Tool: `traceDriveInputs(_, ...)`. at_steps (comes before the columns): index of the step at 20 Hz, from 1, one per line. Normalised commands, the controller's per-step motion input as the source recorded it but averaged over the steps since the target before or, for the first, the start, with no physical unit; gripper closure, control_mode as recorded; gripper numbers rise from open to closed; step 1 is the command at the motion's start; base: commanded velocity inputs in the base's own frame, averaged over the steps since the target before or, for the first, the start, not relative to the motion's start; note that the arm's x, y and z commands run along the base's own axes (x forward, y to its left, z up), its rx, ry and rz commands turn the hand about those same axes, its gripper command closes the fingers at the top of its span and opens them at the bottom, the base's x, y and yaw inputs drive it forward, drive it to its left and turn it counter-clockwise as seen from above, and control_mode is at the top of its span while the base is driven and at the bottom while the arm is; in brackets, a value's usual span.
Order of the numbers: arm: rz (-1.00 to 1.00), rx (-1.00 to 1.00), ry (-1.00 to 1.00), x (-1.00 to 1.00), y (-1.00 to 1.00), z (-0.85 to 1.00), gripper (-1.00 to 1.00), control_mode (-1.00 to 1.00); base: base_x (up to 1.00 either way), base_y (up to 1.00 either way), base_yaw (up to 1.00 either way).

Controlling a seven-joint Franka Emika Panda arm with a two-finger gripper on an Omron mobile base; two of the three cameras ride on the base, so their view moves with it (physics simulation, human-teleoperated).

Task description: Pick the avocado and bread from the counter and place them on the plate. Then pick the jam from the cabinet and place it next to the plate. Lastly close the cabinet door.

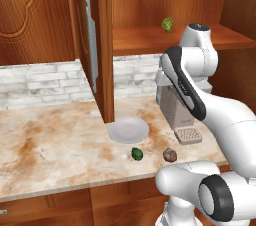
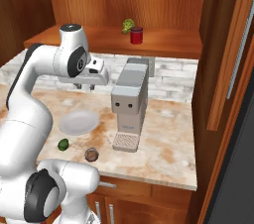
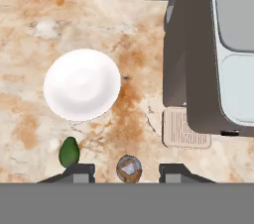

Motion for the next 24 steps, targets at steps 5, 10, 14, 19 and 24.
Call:
traceDriveInputs(5, 0.00, 0.00, -0.01, -0.08, 0.00, 0.00, -1.00, -1.00, 0.00, 0.00, 0.00)
traceDriveInputs(10, 0.00, 0.00, 0.00, -0.23, 0.00, -0.08, -1.00, -1.00, 0.00, 0.00, 0.00)
traceDriveInputs(14, 0.00, 0.00, 0.00, -0.29, 0.00, -0.11, -1.00, -1.00, 0.00, 0.00, 0.00)
traceDriveInputs(19, 0.00, 0.00, 0.00, -0.22, 0.00, -0.09, -1.00, -1.00, 0.00, 0.00, 0.00)
traceDriveInputs(24, 0.00, 0.00, 0.00, -0.12, 0.00, -0.17, -1.00, -1.00, 0.00, 0.00, 0.00)
